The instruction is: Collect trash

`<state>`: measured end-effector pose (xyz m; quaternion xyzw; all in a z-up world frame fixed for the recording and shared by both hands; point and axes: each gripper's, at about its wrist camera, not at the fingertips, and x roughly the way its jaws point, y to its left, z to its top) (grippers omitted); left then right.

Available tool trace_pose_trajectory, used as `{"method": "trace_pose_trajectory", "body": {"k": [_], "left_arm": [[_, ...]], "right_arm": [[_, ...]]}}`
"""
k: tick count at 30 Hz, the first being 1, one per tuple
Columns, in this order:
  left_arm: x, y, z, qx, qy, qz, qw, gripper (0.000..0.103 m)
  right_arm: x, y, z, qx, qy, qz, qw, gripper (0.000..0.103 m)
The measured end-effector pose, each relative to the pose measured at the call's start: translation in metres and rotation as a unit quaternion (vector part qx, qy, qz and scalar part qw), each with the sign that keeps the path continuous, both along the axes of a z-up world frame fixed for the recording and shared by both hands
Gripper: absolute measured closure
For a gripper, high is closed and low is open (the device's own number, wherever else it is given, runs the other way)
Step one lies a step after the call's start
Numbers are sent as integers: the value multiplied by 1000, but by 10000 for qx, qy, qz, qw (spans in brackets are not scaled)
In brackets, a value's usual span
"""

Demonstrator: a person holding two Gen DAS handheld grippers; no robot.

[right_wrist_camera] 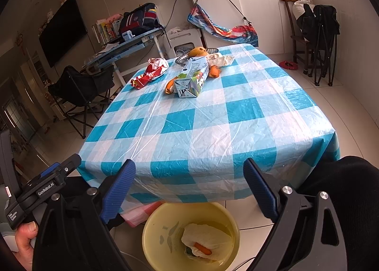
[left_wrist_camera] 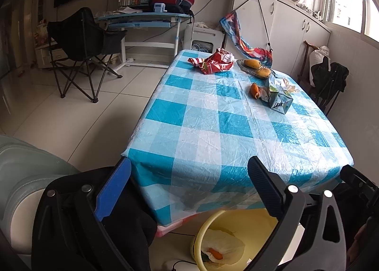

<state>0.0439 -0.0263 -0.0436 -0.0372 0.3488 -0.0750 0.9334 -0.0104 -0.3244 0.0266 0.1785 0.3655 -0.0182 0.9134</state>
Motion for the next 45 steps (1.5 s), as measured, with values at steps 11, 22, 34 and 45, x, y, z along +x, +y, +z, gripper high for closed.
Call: {"method": "trace_pose_trajectory", "body": {"k": [11,22,34,45], "left_arm": [[1,-1,0,26,-15,-10,10000,7],[9,-4,-4,79,9,-40,10000,7],[19,-13,-10,191,-1,-126,9997,7],[24,-16,-15,181,53,-144,9997,7]], "right_arm": [[0,0,-1,-10,2,5,10000,13],[1,-2,-1,-19,14,11,10000,12],[6,-7,-3,-18,12,13,10000,12],[11,-7,-6,17,46,-3,10000,12]]}}
